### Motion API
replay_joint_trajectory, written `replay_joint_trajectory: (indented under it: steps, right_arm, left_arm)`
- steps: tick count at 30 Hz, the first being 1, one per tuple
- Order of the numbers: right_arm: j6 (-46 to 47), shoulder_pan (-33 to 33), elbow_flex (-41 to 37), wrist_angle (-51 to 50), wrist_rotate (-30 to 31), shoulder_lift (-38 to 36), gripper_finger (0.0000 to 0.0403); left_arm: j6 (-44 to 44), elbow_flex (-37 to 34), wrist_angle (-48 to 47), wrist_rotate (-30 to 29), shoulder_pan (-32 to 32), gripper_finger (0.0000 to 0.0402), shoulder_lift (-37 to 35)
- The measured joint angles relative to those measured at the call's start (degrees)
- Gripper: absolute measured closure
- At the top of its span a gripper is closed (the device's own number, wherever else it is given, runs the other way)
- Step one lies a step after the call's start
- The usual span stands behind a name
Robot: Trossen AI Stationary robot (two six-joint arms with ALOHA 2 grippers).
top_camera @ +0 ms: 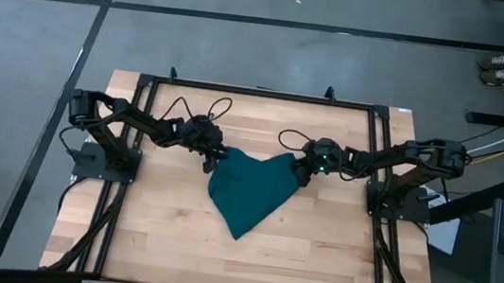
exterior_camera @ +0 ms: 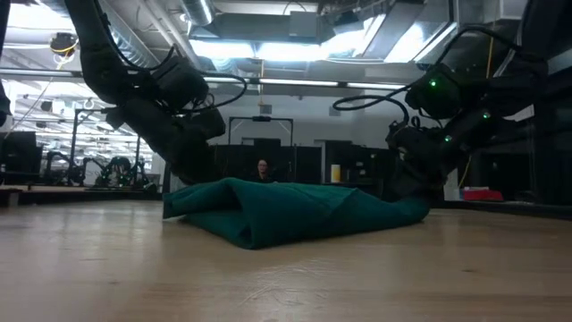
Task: Fold microfiber towels
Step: Fold the blue napkin
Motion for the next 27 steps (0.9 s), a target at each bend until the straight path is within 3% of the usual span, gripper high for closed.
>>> replay_joint_trajectory:
  steps: [5, 11, 15, 20, 27]
  right_arm:
    - [0.23, 0.0, 0.0, 0.32, -0.29, 0.0, 0.0309]
    - [1.17, 0.0, 0.0, 0.31, 1.15, 0.0, 0.0267]
    - [1.31, 0.0, 0.0, 0.28, 1.49, 0.0, 0.0257]
    - [1.31, 0.0, 0.0, 0.22, 2.21, 0.0, 0.0262]
    - [1.29, 0.0, 0.0, 0.11, 2.7, 0.0, 0.0303]
  left_arm:
    - [3.34, 0.0, 0.12, -8.21, 0.24, 0.0274, 0.0]
    - [5.3, 0.01, 1.42, -3.15, 0.4, 0.0274, 3.51]
    - [3.3, 0.1, 5.9, -2.76, -0.58, 0.0274, 7.29]
    - [-0.25, 0.13, 11.45, -3.27, -1.73, 0.0274, 10.5]
    - [-2.07, 0.21, 11.61, -3.77, -2.38, 0.0276, 10.93]
